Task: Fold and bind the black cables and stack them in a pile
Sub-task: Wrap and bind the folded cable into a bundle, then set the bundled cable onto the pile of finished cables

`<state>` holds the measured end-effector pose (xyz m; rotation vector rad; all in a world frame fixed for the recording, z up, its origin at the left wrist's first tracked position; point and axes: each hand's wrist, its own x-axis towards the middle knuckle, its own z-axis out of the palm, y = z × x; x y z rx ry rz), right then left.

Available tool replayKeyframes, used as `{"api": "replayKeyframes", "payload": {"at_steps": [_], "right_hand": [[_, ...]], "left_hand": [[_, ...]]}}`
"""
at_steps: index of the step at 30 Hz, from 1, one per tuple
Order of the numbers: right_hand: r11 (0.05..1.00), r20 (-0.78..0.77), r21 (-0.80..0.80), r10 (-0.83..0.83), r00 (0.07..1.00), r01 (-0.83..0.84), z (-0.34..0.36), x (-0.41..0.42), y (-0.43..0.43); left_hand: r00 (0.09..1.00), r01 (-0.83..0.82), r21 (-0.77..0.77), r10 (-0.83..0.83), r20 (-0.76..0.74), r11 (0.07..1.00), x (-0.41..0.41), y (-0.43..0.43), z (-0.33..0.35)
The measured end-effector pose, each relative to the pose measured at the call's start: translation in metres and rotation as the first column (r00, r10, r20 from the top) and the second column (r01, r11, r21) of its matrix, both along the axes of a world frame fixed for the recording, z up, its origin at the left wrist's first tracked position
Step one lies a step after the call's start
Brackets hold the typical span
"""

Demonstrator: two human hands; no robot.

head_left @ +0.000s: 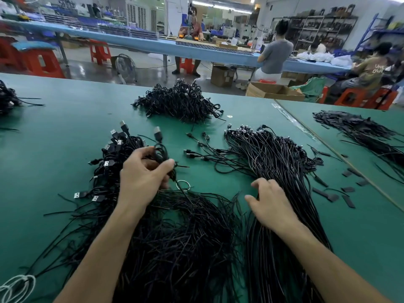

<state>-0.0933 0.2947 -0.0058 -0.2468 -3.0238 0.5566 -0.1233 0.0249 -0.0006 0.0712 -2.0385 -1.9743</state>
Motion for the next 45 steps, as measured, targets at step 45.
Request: {"api": "replayKeyframes", "payload": {"at_steps": [45], "right_hand": [[0.971, 0.09, 0.126, 0.192, 0.977, -0.203, 0.055, 0.019, 0.002]], "left_hand": [[0.925, -0.016, -0.694, -0.252, -0.283, 0.72, 0.035, 0.035, 0.021]]}}
